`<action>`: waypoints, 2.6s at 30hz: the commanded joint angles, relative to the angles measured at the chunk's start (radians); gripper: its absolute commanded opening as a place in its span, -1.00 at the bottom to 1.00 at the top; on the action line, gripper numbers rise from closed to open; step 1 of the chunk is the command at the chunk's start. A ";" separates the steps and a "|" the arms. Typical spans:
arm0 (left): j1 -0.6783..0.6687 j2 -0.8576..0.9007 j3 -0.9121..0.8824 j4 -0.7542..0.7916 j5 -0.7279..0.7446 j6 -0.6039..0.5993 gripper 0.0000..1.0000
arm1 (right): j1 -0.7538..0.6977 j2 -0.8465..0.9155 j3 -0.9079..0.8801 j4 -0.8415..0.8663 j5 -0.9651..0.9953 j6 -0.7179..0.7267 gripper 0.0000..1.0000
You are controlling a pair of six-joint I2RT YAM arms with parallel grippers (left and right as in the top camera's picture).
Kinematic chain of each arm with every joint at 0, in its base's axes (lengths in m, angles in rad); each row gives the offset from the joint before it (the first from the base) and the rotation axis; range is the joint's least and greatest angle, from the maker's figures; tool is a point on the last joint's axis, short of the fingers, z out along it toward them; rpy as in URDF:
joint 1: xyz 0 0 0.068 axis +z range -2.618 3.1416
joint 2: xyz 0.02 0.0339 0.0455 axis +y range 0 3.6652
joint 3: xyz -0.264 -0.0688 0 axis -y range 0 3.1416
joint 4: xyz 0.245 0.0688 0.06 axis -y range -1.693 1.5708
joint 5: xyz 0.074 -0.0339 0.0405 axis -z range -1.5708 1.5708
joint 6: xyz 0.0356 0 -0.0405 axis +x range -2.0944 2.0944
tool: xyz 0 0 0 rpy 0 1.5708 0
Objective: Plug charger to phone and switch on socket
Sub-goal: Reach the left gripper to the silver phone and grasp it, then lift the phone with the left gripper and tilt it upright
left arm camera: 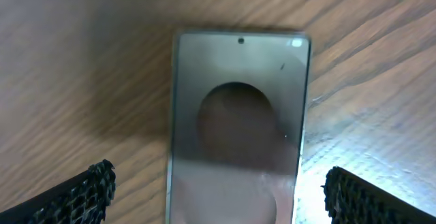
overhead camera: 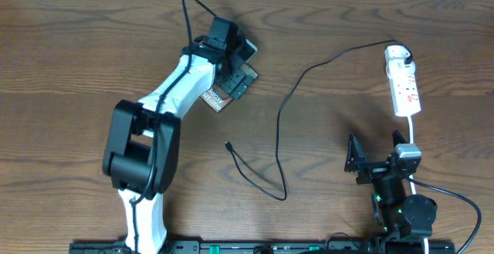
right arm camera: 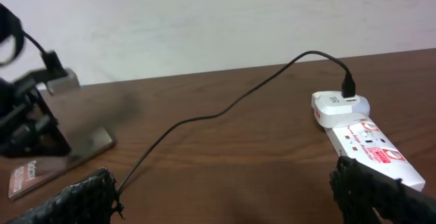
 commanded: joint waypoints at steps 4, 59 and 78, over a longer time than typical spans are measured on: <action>0.003 0.085 0.020 -0.009 -0.017 0.045 0.99 | 0.008 -0.007 -0.005 -0.001 0.003 -0.014 0.99; -0.001 0.267 0.042 -0.161 -0.058 -0.014 0.51 | 0.008 -0.007 -0.005 -0.001 0.003 -0.014 0.98; -0.001 0.267 0.076 -0.187 -0.058 -0.261 -0.03 | 0.008 -0.007 -0.005 -0.001 0.003 -0.014 0.99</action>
